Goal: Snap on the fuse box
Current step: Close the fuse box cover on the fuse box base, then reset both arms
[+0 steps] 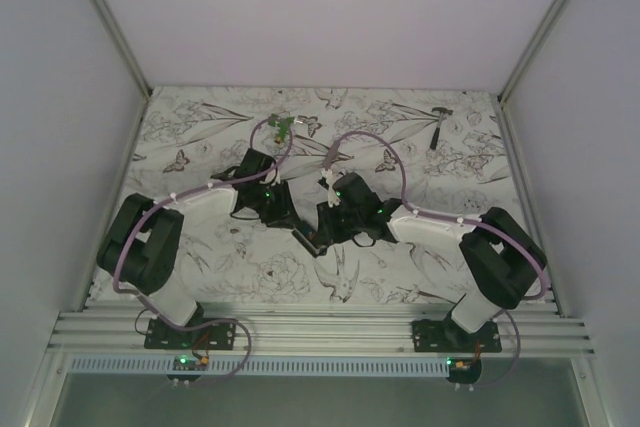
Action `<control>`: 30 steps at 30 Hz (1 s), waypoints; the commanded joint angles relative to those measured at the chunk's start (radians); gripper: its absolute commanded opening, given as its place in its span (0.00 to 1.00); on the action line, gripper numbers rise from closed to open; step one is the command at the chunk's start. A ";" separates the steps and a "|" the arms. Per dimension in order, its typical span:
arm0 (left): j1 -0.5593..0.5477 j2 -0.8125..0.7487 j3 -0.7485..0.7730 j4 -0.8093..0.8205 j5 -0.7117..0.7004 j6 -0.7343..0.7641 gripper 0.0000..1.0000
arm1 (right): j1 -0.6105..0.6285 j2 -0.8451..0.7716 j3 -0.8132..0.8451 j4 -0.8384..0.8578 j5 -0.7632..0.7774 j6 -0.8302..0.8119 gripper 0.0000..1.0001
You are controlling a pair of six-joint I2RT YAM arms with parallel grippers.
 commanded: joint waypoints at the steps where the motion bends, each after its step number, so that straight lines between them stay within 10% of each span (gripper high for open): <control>1: -0.019 0.043 -0.101 -0.039 -0.027 -0.017 0.29 | -0.003 -0.012 -0.019 -0.043 0.054 -0.023 0.38; 20: -0.007 -0.217 -0.072 -0.090 -0.173 0.011 0.64 | -0.234 -0.419 -0.136 -0.105 0.563 -0.129 0.64; 30: 0.279 -0.461 -0.160 -0.083 -0.530 0.088 0.98 | -0.567 -0.532 -0.428 0.444 0.826 -0.188 0.99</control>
